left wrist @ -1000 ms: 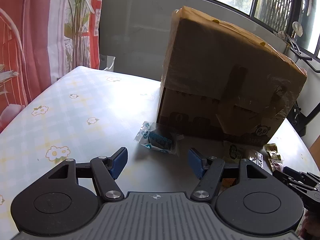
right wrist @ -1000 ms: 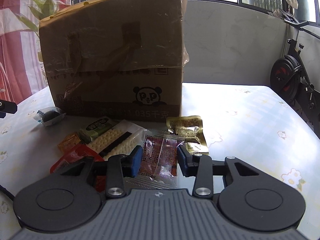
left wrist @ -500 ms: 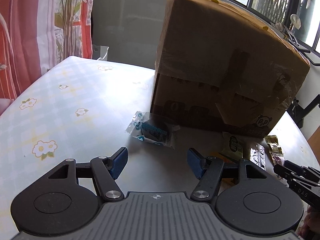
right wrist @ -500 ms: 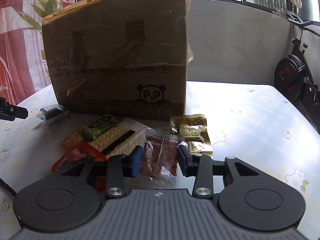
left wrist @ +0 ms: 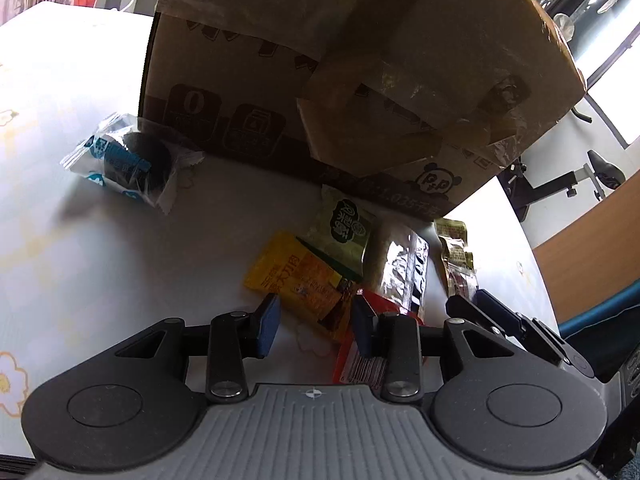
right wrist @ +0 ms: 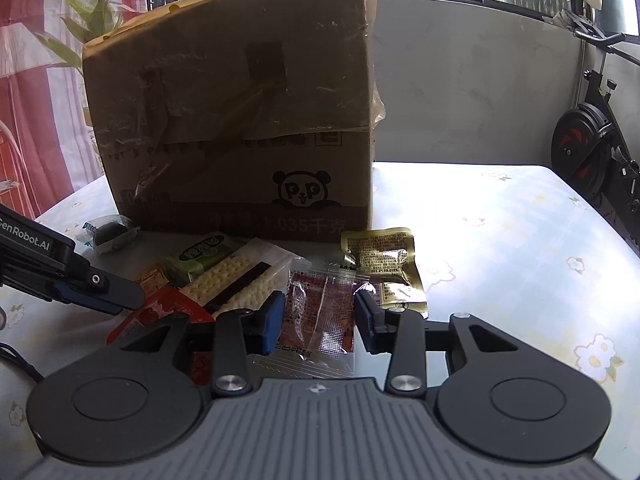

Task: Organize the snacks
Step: 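Grasp the yellow meat-snack packet with the left tool while the right tool grasps the red-brown clear packet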

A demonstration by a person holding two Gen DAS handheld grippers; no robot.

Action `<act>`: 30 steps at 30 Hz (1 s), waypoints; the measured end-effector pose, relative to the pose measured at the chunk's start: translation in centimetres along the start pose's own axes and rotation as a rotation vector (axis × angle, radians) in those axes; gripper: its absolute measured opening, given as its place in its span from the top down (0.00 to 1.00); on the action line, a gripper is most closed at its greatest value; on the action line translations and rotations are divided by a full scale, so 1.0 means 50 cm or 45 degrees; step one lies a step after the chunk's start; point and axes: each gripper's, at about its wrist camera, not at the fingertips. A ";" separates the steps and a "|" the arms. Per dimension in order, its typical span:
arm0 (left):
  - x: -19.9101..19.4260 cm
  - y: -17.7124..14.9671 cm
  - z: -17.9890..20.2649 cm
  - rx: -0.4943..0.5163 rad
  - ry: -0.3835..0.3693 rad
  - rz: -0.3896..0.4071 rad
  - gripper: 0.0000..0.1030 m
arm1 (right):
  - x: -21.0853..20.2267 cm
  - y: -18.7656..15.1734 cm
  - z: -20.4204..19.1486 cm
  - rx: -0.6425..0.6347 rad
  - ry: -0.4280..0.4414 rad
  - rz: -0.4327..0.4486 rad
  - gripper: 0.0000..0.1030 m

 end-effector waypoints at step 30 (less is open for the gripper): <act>0.028 -0.024 0.091 0.336 0.384 0.223 0.66 | -0.001 0.001 0.004 0.051 0.020 0.010 0.61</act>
Point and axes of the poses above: each gripper's, at about its wrist camera, not at the fingertips, and x roughly the way its jaws point, z to its right, y to its top, and after that the axes turned 14 degrees about y, right-handed
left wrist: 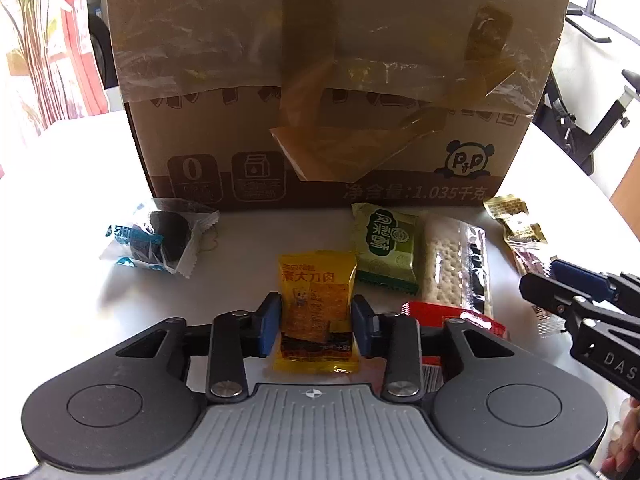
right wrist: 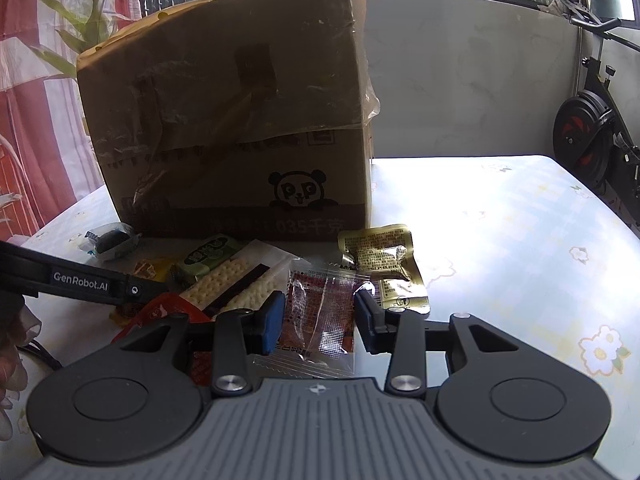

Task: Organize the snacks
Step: 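Grasp the yellow meat-snack packet with the left tool while the right tool grasps the red-brown clear packet, then lift both packets into the box and open both tools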

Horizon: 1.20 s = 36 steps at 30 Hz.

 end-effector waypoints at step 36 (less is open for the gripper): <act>-0.201 0.367 -0.173 -0.177 -0.153 0.575 0.68 | 0.000 0.427 -0.077 -0.276 0.154 0.451 0.61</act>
Point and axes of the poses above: each gripper's, at about its wrist camera, not at the fingertips, and x roughly the way its jaws point, z to its right, y to its top, and after that the axes turned 14 degrees about y, right-handed
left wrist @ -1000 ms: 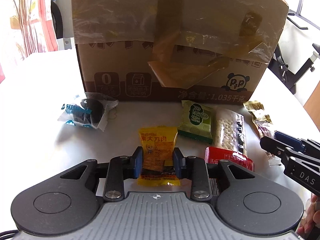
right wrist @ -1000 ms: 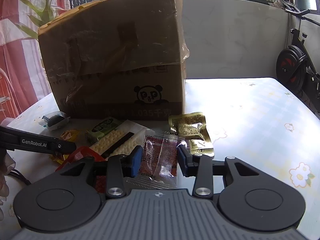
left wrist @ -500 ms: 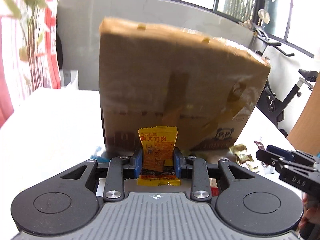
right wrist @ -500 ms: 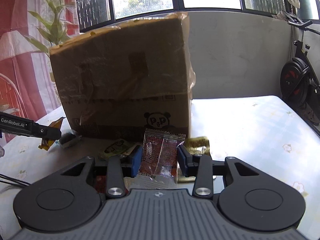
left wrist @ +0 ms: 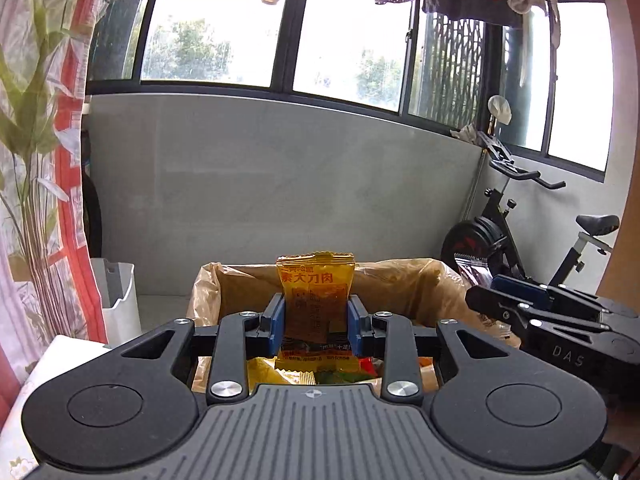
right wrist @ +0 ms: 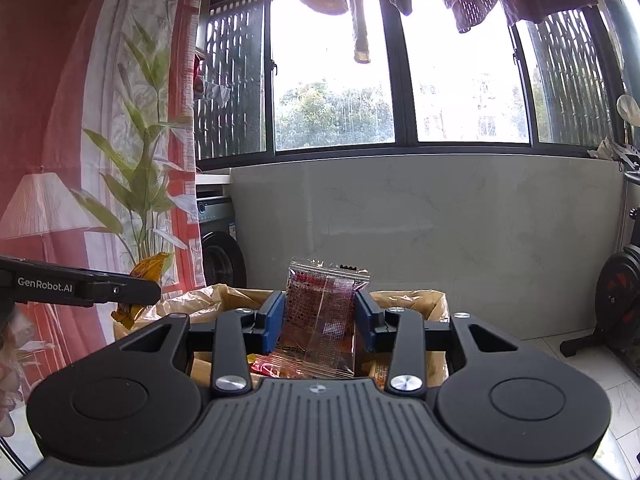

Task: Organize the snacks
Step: 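Lift both packets into the box and open both tools, then grasp the blue-printed clear bag with the left tool while the right tool grasps the gold pouch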

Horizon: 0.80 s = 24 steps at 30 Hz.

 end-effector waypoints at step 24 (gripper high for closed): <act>-0.029 -0.035 -0.166 -0.055 0.159 -0.023 0.34 | -0.092 -0.065 0.087 0.117 -0.156 -0.007 0.36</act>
Point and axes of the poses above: each gripper's, at about its wrist camera, not at the fingertips, and x roughly the way its jaws point, z to its right, y to its top, and after that the axes turned 14 degrees about y, right-handed
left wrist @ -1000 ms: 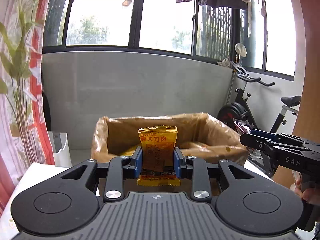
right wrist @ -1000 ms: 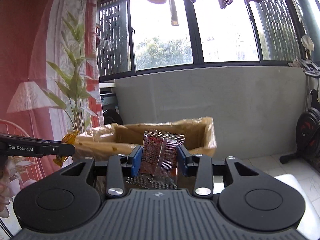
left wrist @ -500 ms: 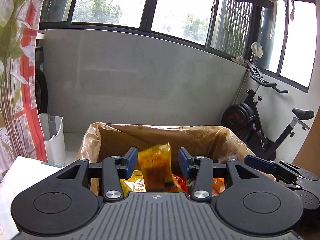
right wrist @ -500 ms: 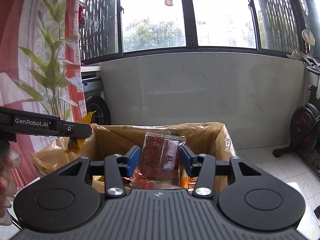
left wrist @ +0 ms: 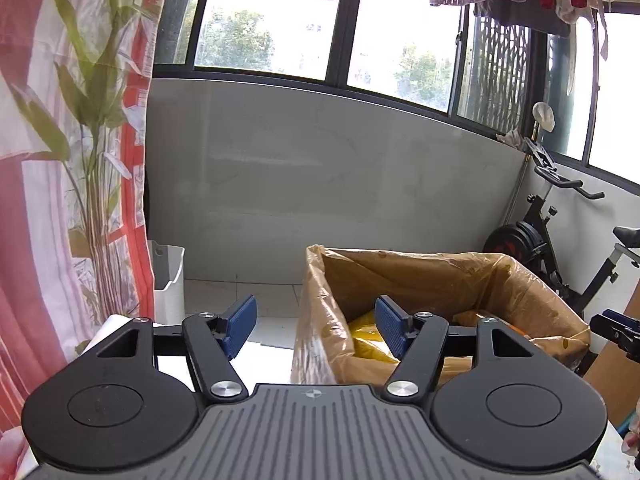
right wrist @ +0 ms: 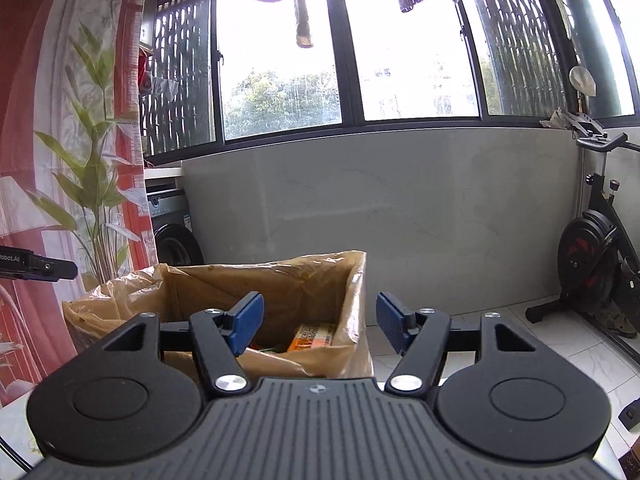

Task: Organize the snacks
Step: 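Grasp the blue-printed clear bag with the left tool while the right tool grasps the gold pouch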

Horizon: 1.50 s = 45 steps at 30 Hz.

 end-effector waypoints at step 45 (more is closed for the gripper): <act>0.080 -0.319 -0.004 0.087 0.082 -0.465 0.33 | 0.013 -0.326 -0.001 0.031 -0.057 -0.528 0.56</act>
Point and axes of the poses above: each gripper's, at about its wrist camera, not at the fingertips, and x roughly the way its jaws point, z to its right, y to its top, and after that the axes turned 14 degrees about y, right-handed
